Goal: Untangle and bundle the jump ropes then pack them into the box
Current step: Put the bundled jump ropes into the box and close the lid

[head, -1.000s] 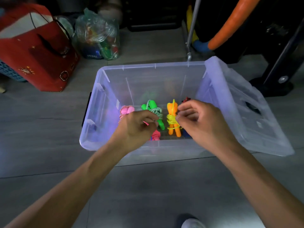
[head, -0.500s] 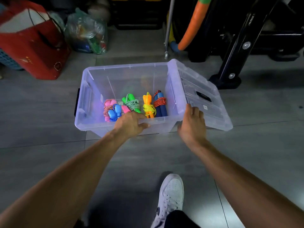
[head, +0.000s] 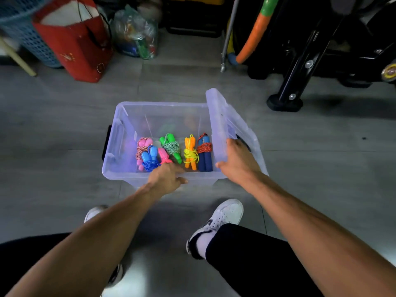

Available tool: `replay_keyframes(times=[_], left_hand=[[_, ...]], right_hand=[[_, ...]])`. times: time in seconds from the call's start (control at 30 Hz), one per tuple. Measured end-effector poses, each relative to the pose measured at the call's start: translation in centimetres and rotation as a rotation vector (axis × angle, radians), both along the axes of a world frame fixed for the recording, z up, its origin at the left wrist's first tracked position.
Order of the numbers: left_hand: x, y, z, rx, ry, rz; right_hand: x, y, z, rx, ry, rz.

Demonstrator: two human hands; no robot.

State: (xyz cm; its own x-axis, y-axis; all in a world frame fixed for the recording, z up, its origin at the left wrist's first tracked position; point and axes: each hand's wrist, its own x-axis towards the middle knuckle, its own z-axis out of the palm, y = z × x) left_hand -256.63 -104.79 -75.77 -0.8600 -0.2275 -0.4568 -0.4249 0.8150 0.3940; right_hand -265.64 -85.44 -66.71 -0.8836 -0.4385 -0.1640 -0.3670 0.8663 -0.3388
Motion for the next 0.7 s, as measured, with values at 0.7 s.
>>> replay_keyframes(times=[0.7], left_hand=[[12.0,3.9,16.0,1.077,0.131,0.551]], right_hand=[[18.5,1.5,4.9,-0.346,0.043,0.291]])
